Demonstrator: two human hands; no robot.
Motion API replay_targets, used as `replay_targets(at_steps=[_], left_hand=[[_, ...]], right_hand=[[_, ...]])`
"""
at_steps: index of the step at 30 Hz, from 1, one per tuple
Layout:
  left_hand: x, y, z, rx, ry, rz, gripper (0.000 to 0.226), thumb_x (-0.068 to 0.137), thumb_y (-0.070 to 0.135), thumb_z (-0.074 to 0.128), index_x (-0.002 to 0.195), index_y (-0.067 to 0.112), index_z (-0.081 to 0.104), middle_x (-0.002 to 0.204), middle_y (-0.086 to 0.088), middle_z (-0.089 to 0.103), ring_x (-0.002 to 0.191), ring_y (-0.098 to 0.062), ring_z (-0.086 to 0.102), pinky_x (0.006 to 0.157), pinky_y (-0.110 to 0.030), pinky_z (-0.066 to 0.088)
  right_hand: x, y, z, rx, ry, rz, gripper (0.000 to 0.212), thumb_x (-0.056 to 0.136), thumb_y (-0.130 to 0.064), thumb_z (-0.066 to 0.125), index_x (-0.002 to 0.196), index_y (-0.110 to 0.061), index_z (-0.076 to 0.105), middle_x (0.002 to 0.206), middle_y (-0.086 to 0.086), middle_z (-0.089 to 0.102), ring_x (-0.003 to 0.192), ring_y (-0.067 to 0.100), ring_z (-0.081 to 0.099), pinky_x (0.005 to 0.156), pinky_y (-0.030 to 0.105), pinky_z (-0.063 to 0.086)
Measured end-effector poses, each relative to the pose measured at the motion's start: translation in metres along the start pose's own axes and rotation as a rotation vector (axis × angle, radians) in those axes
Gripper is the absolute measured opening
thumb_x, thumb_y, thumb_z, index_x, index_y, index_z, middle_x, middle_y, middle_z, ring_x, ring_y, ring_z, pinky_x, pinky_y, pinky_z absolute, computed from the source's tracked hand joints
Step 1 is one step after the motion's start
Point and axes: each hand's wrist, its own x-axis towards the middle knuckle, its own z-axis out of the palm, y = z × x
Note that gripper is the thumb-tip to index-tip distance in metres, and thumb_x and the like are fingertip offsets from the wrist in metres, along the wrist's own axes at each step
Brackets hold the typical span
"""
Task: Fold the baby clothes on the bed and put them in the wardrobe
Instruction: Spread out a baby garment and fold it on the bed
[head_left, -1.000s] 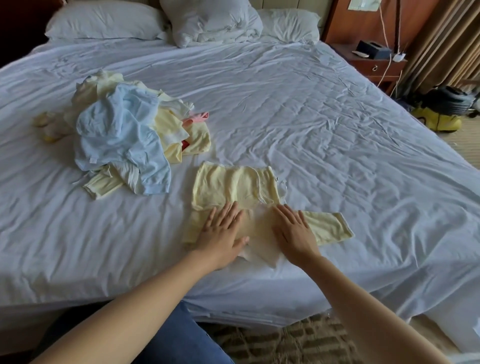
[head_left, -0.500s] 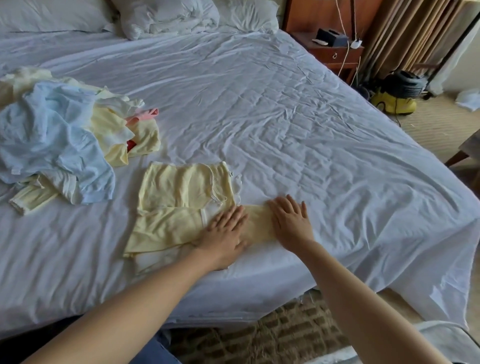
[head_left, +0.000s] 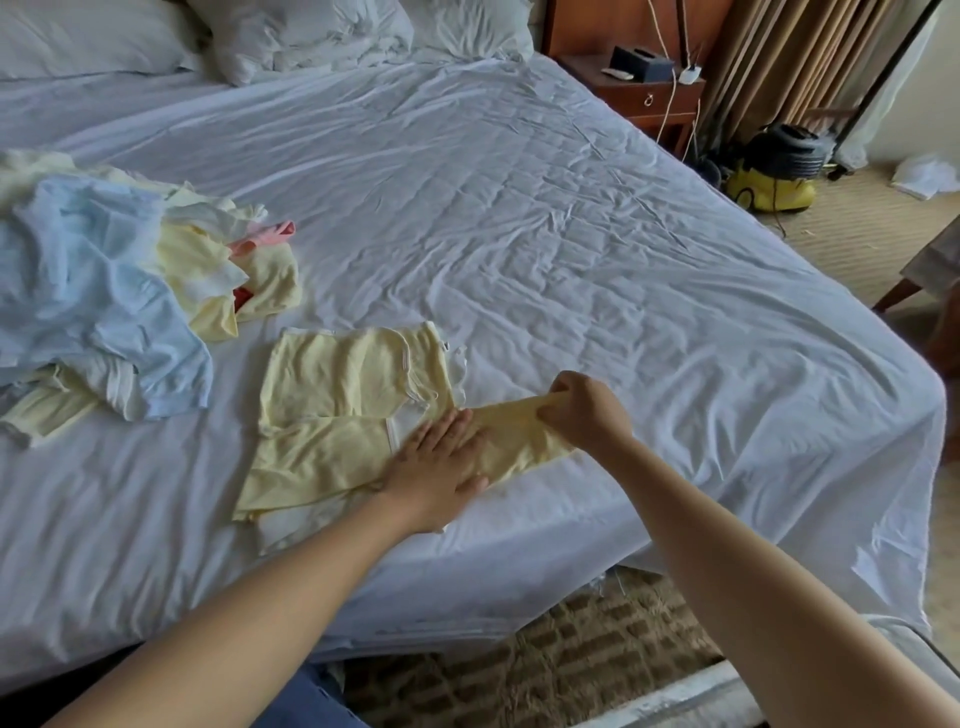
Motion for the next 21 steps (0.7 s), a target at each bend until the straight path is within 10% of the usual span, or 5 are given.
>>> replay_targets(at_steps=[4, 9, 12, 17, 21], left_hand=[[0.000, -0.006, -0.019, -0.515, -0.001, 0.022, 0.059, 0.102, 0.042, 0.037, 0.155, 0.025, 0.018, 0.163, 0.000, 0.011, 0.151, -0.017, 0.009, 0.122, -0.037, 0.009], [-0.019, -0.018, -0.045, -1.507, 0.282, -0.182, 0.035, 0.106, 0.019, 0.039, 0.138, 0.012, 0.049, 0.122, -0.008, 0.063, 0.108, -0.019, 0.063, 0.092, -0.029, 0.052], [-0.039, -0.031, -0.059, -1.671, 0.332, -0.252, 0.034, 0.106, 0.034, 0.032, 0.118, 0.022, 0.062, 0.110, -0.015, 0.068, 0.092, -0.024, 0.067, 0.076, -0.034, 0.053], [-0.058, -0.073, -0.054, -1.786, 0.266, -0.515, 0.058, 0.092, 0.068, 0.040, 0.128, 0.025, 0.057, 0.129, -0.003, 0.060, 0.116, -0.026, 0.059, 0.092, -0.048, 0.053], [-0.065, -0.092, -0.040, -1.427, 0.425, -0.651, 0.044, 0.087, 0.028, 0.070, 0.127, 0.017, 0.054, 0.127, -0.004, 0.057, 0.106, -0.017, 0.057, 0.076, -0.024, 0.048]], right_hand=[[-0.005, -0.035, -0.009, 0.322, -0.002, 0.050, 0.017, 0.072, -0.025, 0.077, 0.084, -0.020, 0.065, 0.075, -0.006, 0.061, 0.068, 0.014, 0.060, 0.052, 0.022, 0.045], [-0.019, -0.096, -0.003, 0.569, -0.094, 0.047, 0.019, 0.073, -0.021, 0.080, 0.084, -0.013, 0.068, 0.073, 0.002, 0.063, 0.063, 0.018, 0.065, 0.050, 0.031, 0.057], [-0.028, -0.129, 0.007, 0.644, -0.228, 0.003, 0.023, 0.081, -0.028, 0.076, 0.091, -0.009, 0.068, 0.074, 0.003, 0.064, 0.062, 0.016, 0.064, 0.044, 0.026, 0.053], [-0.035, -0.157, 0.025, 0.799, -0.384, -0.002, 0.039, 0.102, -0.037, 0.043, 0.101, -0.006, 0.066, 0.079, 0.011, 0.073, 0.057, 0.022, 0.066, 0.048, 0.025, 0.050], [-0.036, -0.147, 0.051, 0.442, -0.041, -0.138, 0.024, 0.095, -0.020, 0.045, 0.102, -0.018, 0.068, 0.084, -0.005, 0.072, 0.075, 0.014, 0.068, 0.066, 0.037, 0.056]])
